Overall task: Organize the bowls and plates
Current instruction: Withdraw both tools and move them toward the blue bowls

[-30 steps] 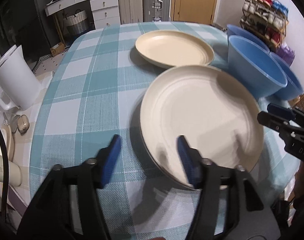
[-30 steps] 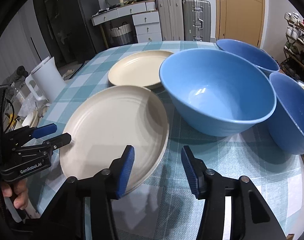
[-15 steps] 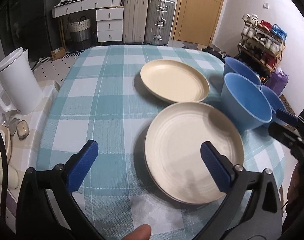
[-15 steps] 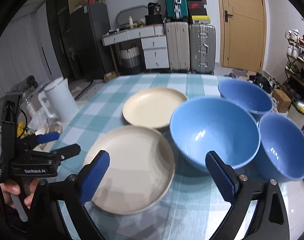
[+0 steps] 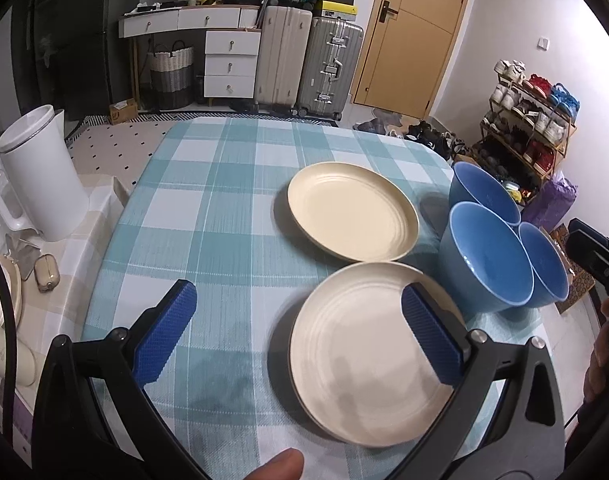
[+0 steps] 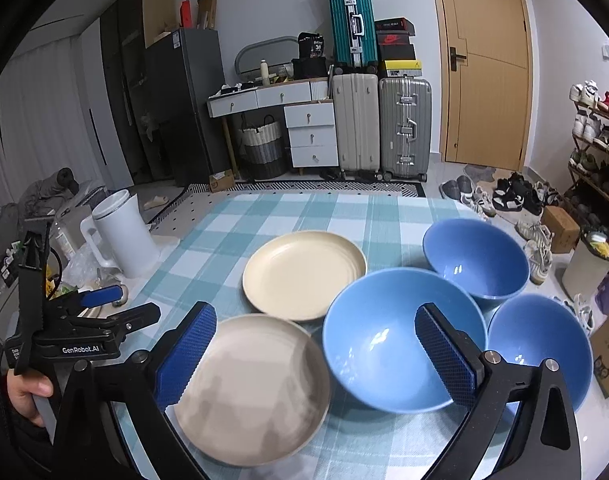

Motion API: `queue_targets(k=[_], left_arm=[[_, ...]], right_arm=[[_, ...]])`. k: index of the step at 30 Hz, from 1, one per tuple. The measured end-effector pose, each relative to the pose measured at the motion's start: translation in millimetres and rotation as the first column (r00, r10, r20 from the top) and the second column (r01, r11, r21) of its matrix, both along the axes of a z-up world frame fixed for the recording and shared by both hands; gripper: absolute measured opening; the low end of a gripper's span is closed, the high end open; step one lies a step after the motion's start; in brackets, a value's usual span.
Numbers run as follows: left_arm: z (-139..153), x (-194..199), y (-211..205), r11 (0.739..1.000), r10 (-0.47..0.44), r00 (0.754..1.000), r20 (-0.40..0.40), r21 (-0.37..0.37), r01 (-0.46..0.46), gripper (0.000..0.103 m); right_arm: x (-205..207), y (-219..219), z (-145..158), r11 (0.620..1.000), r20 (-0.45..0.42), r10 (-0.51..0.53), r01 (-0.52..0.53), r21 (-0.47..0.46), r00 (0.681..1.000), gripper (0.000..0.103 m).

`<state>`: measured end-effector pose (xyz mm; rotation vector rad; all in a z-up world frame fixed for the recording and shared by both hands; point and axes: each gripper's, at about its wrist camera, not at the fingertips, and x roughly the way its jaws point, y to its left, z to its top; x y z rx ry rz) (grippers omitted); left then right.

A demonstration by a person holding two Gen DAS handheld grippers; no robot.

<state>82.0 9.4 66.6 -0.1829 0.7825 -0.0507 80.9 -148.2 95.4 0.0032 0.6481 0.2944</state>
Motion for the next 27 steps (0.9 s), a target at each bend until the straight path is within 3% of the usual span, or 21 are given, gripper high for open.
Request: queue_targets(k=[27], left_arm=[[-20.1,89.1,14.9,1.0,0.026,0.996,-0.089,-0.003,-0.026,0.102]], right_arm=[[106.0,-0.8,14.0,0.999,-0.084,0.014,-0.016,-0.03,0.996,0.102]])
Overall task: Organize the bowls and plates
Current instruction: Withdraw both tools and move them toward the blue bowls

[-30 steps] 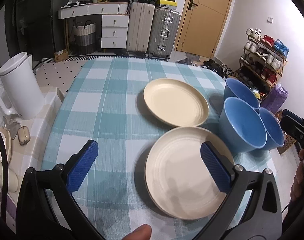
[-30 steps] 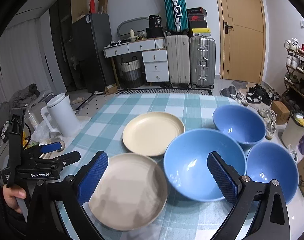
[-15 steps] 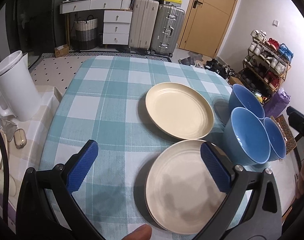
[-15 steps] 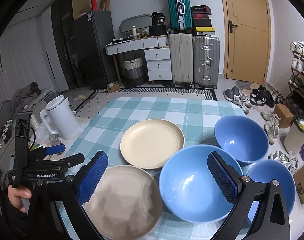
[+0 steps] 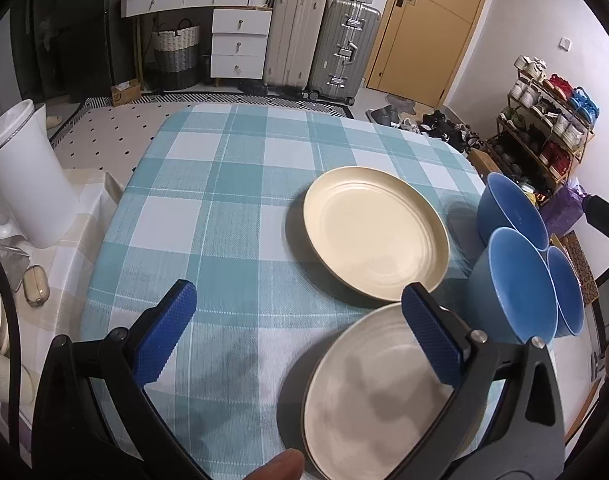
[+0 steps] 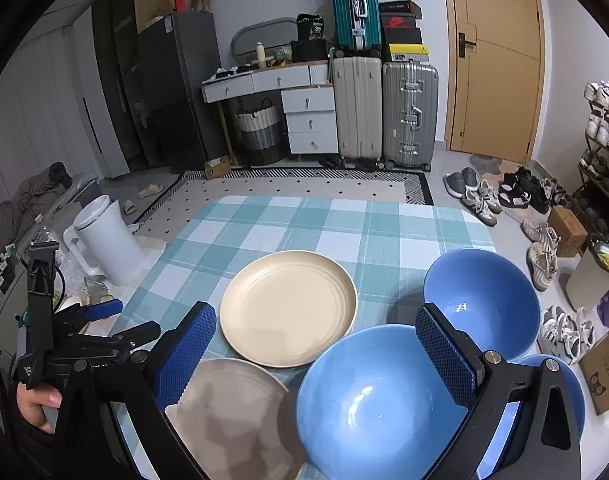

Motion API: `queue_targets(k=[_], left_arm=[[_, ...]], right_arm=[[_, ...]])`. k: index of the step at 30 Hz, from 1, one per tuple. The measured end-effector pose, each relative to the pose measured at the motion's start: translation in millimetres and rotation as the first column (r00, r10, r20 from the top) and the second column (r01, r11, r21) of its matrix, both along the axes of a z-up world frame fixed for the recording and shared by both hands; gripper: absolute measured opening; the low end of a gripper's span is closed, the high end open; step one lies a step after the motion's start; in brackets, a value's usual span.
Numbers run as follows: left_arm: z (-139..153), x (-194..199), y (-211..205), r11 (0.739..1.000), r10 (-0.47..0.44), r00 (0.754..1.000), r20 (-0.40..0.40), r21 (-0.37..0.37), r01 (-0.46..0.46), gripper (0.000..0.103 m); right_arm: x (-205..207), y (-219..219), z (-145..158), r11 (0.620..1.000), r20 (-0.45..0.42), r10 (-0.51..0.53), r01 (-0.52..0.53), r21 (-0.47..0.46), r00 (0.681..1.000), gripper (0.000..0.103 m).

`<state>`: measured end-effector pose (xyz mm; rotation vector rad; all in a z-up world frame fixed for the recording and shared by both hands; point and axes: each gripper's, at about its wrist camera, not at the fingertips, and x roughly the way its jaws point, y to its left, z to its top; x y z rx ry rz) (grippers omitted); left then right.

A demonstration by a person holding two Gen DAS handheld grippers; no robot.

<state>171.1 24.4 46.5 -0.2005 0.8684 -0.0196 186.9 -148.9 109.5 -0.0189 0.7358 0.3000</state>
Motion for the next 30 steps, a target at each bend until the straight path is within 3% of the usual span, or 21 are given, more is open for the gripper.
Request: queue_targets(k=[30], left_arm=[[-38.6,77.4,-0.6,1.0,-0.006,0.995,-0.095,-0.011,0.005,0.102]], right_arm=[[108.3,-5.8,-60.4,1.0,-0.221,-0.008,0.005,-0.011,0.975,0.102]])
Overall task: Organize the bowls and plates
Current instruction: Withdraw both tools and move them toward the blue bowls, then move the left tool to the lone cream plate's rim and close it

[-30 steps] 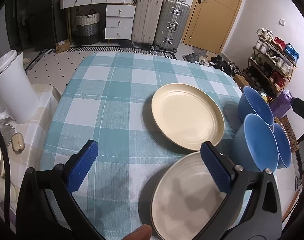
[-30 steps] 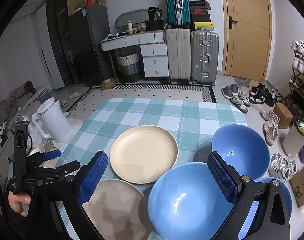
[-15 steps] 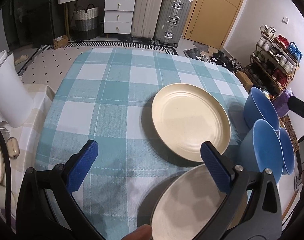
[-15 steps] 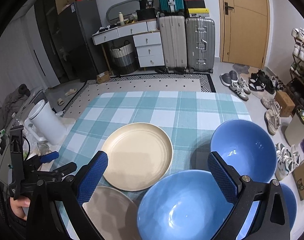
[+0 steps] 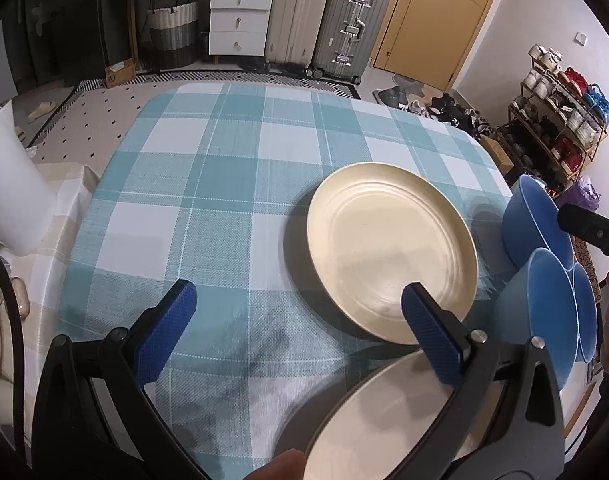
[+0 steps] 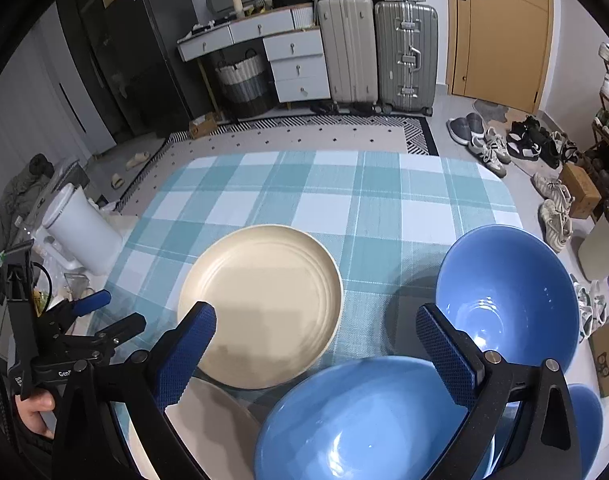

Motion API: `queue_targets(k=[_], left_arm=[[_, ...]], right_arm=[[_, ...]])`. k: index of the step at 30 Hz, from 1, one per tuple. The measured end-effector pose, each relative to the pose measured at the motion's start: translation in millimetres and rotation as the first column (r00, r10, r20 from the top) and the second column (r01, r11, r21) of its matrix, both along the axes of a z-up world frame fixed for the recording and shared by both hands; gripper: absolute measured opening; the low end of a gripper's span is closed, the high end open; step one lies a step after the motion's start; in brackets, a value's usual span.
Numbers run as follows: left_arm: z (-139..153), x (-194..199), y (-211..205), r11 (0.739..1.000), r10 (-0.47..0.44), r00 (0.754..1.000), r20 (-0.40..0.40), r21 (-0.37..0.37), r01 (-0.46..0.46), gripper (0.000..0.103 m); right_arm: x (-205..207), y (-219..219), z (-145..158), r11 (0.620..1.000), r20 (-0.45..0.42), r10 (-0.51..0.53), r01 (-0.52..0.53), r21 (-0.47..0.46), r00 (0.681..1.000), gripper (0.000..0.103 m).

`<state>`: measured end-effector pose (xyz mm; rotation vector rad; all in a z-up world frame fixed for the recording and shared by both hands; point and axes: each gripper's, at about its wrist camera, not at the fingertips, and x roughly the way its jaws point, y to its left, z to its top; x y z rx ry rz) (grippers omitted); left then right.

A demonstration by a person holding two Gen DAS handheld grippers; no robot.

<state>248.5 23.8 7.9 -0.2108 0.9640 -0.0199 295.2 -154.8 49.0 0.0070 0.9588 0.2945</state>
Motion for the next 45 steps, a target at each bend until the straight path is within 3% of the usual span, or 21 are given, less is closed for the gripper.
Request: queue_targets(k=[29,33,37,45], left_arm=[[-45.6,41.3,-1.9,1.0,-0.004,0.996,-0.09,-0.026,0.002,0.102],[-51.1,45.0,-0.3,0.999,-0.002,0.995,-0.099,-0.034,-0.001,0.096],[-57.9,48.6,-2.4,0.999,-0.013,0.994,-0.113,-0.033,0.01,0.09],[-65.0,50.8,-9.3,0.998,-0.04,0.991,-0.126,-0.044,0.035,0.083]], right_arm=[[58.3,10.6,-59.0,0.999,-0.225,0.052,-0.053,0.003,0.973,0.102],[66.0,12.5,-70.2,0.998,-0.264,0.057,-0.057,0.009,0.963,0.1],[71.7,14.7,-81.0,0.998,-0.296,0.06,-0.058,0.016,0.953,0.09],[74.5,22.8,-81.6,0.995,-0.266,0.063,-0.08,-0.053,0.962,0.086]])
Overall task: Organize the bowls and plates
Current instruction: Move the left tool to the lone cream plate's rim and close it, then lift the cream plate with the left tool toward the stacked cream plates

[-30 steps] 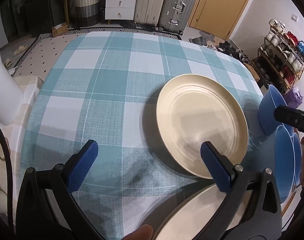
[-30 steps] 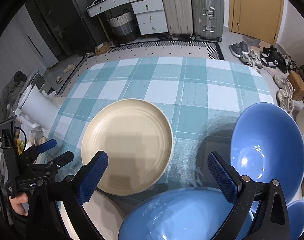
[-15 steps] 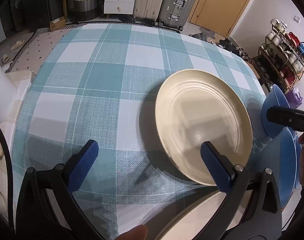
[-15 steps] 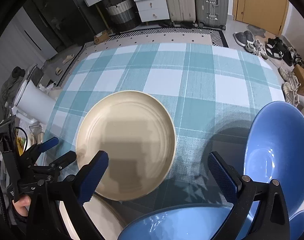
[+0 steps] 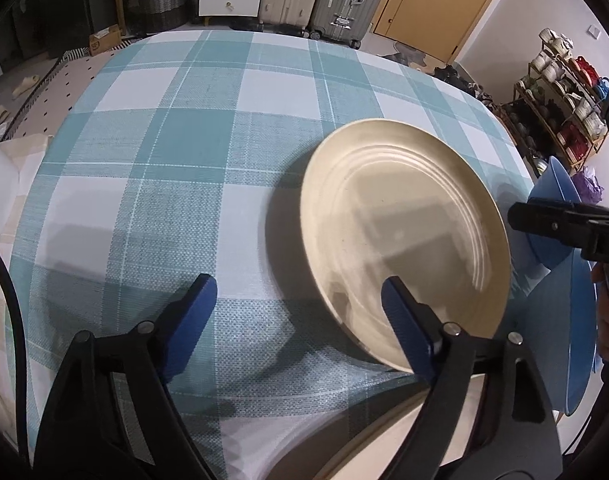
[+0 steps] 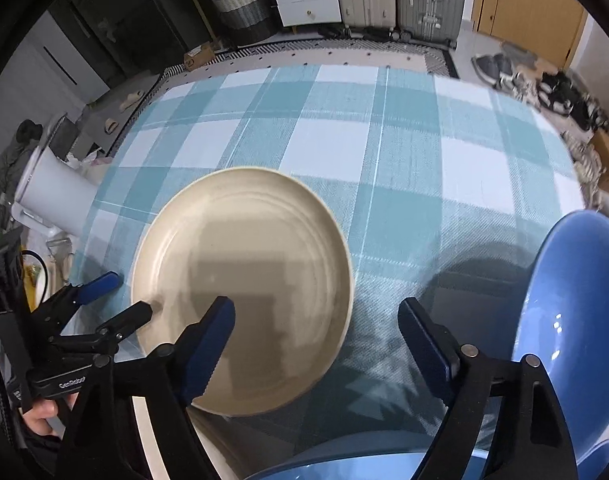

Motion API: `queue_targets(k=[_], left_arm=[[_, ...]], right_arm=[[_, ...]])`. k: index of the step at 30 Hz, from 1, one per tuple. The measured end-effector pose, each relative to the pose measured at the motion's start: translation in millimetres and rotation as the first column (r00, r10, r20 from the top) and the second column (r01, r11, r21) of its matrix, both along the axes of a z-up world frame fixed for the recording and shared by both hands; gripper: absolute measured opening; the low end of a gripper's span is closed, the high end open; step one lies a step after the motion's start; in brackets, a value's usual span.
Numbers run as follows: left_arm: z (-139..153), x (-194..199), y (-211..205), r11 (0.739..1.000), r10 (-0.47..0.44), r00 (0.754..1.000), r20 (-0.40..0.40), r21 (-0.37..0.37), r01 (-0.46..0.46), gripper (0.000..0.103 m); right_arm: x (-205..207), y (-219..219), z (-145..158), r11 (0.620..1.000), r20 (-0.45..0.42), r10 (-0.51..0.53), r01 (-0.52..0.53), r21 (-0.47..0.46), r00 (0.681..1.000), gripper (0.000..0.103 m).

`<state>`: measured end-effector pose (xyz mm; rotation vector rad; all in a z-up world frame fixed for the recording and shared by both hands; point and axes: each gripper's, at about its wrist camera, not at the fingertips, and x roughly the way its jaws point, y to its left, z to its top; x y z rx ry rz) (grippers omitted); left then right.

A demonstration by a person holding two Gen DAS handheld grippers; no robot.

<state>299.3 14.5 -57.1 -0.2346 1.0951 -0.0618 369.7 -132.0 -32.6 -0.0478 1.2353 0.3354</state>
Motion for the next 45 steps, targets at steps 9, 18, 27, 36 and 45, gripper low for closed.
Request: queue_targets(k=[9,18,27,36,45], left_arm=[[-2.2,-2.0,-3.7,1.0,-0.014,1.0,0.003,0.001,0.014,0.075],[-8.7,-2.7,-4.6,1.0,-0.027,1.0,-0.01,-0.014,0.027,0.058],[-9.7,-3.2,-3.8,0.998,-0.039,0.999,0.0,-0.046,0.039,0.029],[-7.7,-2.6,-12.5,0.998,-0.054,0.999,0.008,-0.019,0.054,0.016],[0.2,-6.3,-7.4,1.0,-0.027,0.999,0.029,-0.008,0.027,0.016]], right_arm=[[0.0,12.7,-2.1,0.998,0.008,0.053,-0.053,-0.03,0.999,0.079],[5.7,15.9,-26.2,0.996,-0.07,0.067,-0.07,-0.046,0.995,0.07],[5.9,9.7,-30.7,0.996,-0.05,0.035,-0.039,-0.086,0.998,0.028],[0.9,8.4,-29.0,0.994,-0.008,0.04,-0.04,-0.106,0.999,0.013],[-5.6,14.2,-18.5,0.994,0.036,0.062,-0.059,-0.093,0.997,0.013]])
